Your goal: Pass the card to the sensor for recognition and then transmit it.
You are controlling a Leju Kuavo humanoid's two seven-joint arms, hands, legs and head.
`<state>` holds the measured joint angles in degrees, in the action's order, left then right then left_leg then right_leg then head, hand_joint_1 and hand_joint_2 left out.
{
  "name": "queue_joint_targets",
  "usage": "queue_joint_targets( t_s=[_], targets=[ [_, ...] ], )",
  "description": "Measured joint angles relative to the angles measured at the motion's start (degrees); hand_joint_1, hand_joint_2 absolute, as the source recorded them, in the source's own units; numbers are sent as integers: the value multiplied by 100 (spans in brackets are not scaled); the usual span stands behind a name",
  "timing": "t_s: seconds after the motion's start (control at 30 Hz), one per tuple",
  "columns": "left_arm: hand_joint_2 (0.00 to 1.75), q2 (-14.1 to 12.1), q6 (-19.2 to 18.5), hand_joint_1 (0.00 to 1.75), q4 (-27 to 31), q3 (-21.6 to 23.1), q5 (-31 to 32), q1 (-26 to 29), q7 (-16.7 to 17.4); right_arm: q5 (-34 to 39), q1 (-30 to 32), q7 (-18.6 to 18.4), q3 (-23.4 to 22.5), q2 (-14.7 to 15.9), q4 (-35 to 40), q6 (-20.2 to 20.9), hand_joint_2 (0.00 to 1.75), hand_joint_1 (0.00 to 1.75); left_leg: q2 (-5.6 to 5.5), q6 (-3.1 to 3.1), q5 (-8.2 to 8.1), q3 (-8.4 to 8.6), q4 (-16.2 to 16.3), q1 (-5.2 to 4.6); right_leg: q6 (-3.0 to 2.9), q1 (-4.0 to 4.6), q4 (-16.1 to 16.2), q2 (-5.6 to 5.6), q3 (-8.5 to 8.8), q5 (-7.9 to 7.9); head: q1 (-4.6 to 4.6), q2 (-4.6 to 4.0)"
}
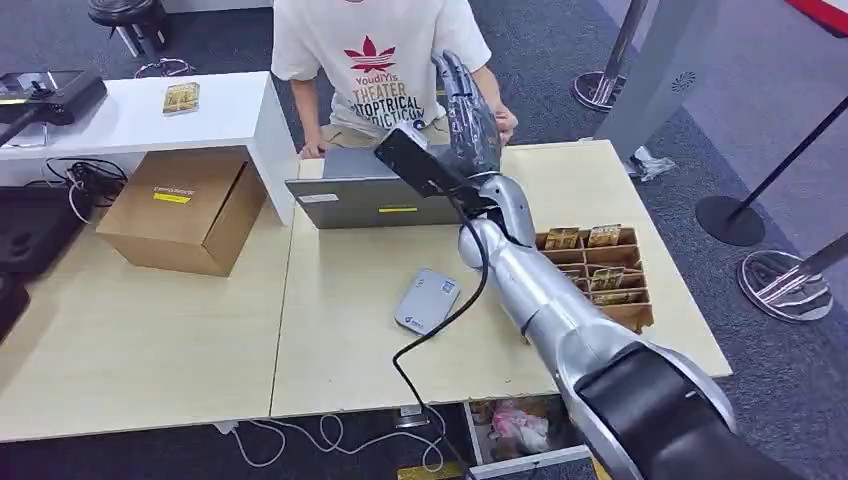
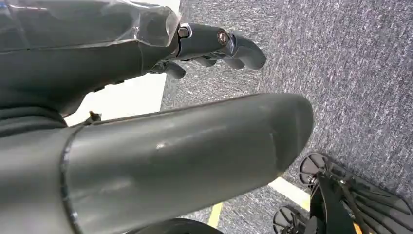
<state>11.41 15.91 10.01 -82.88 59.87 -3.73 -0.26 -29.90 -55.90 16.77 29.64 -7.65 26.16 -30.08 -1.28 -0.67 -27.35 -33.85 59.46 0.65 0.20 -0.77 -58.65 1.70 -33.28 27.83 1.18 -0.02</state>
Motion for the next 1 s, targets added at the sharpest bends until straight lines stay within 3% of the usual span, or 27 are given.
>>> queue_joint_targets(
  t_s=[0.17, 0.57, 0.73, 1.0],
  targets=[
    [0, 26, -26, 0, 0, -24, -42, 38, -105, -264, 211, -179, -20, 214, 273, 62, 175, 0, 0, 0, 0, 0, 0, 0, 0, 0, 1, 0, 0, 0, 0, 0],
    [0, 94, 30, 0, 0, -127, -186, 56, -173, -1674, 1025, -723, -205, 820, 1051, -400, 175, 0, -1, 1, -1, -2, 1, -1, 1, 0, 3, -2, -2, 0, 0, 0],
    [0, 195, 186, 0, 0, -166, -247, 52, -276, -2126, 1318, -931, -350, 1076, 1329, -324, 175, 0, -1, 1, -1, -3, 0, -1, 1, -1, 4, -1, -2, 0, -2, 0],
    [0, 219, 116, 0, 0, -168, -241, 47, -291, -2774, 1726, -1372, -627, 1423, 1853, 179, 175, 0, -1, 1, -2, -5, 1, -1, 1, -1, 5, -2, -3, 0, 0, 0]
  ],
)
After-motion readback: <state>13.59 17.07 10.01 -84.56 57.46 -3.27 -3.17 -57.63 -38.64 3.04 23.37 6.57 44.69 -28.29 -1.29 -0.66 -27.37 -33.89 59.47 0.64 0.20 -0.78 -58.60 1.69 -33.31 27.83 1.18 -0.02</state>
